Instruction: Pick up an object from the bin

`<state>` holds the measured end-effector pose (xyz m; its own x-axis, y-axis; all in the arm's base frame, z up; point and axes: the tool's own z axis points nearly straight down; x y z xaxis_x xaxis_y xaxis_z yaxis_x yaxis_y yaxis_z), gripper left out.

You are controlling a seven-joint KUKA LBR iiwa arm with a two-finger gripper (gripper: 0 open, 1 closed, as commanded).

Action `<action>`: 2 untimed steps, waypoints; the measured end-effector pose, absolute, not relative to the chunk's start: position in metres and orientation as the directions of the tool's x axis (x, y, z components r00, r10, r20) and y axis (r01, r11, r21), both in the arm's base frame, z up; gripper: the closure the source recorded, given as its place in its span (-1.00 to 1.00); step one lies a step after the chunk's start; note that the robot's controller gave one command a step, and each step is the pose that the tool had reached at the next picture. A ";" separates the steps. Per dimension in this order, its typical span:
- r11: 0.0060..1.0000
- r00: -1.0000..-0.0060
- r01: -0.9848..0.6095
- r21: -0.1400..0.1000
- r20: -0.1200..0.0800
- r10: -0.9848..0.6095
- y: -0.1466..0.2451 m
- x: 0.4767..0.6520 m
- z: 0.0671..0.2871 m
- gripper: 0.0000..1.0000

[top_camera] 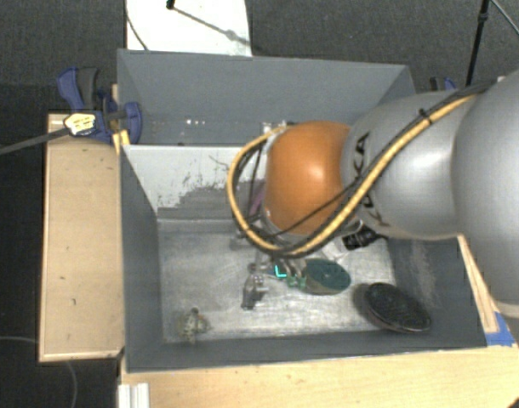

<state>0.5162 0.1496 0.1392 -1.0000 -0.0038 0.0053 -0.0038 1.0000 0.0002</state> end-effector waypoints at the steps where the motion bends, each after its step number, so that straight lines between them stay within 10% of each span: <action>1: 1.000 -1.000 0.031 -0.004 0.002 0.031 0.068 0.526 0.106 -1.00; 2: 1.000 -1.000 -0.007 0.001 -0.006 -0.007 0.063 0.520 0.071 -1.00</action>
Offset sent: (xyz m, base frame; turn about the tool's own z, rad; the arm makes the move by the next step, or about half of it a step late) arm 0.0097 -0.0755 -0.0315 0.0262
